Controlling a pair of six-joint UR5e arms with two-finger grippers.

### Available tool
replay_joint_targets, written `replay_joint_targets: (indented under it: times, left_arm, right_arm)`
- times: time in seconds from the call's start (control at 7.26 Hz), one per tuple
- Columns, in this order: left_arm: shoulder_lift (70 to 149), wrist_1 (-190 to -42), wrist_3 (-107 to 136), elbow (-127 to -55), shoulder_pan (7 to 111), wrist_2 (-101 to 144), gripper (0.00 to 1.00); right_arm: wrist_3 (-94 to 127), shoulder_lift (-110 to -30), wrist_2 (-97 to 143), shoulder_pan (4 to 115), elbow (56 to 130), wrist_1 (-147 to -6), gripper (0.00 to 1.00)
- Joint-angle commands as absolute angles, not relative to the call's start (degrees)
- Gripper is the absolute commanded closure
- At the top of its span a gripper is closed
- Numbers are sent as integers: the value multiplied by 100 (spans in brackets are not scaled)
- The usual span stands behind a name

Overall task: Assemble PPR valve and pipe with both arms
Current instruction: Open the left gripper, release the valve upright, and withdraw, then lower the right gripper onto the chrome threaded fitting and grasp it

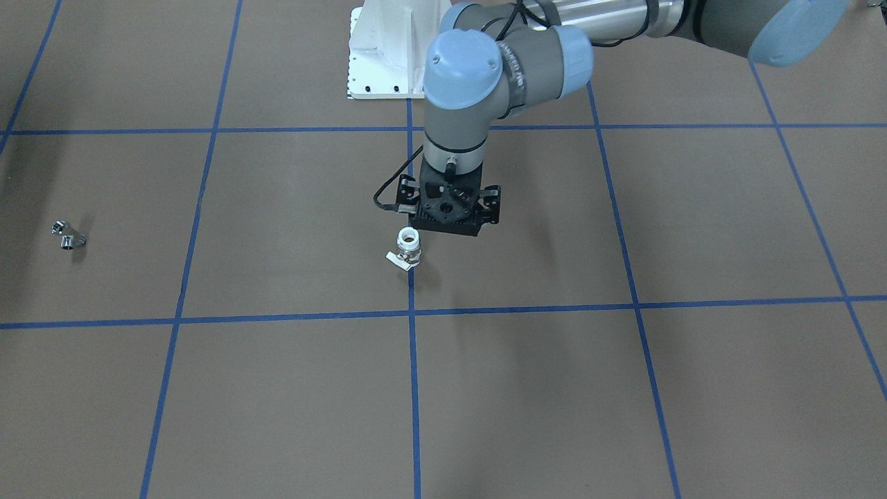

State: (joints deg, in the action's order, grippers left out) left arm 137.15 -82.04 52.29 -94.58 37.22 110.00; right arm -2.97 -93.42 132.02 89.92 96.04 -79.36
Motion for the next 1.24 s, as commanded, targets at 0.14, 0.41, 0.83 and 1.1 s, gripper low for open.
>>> replay_joint_targets:
  times: [0.14,0.41,0.83,1.1]
  left_arm:
    - [11581,-7620,3304,-11739,4732,11422,0]
    - [10718,-7629,1310,-11804,6137,11794,0]
    - [9769,-7698,-945,-11331,8055,12644,0]
    - [9440,-7891,-1176,-11005,8550,12638,0]
  right_arm:
    - [1056,-9412,13385,8668,10052,-7621,0]
    - [2158,-9597,13316,8053,10685,-7620,0]
    - [3389,-10272,12713,7009,11118,-6475,0]
    - [3445,-10510,12377,6428,11048,-5979,0]
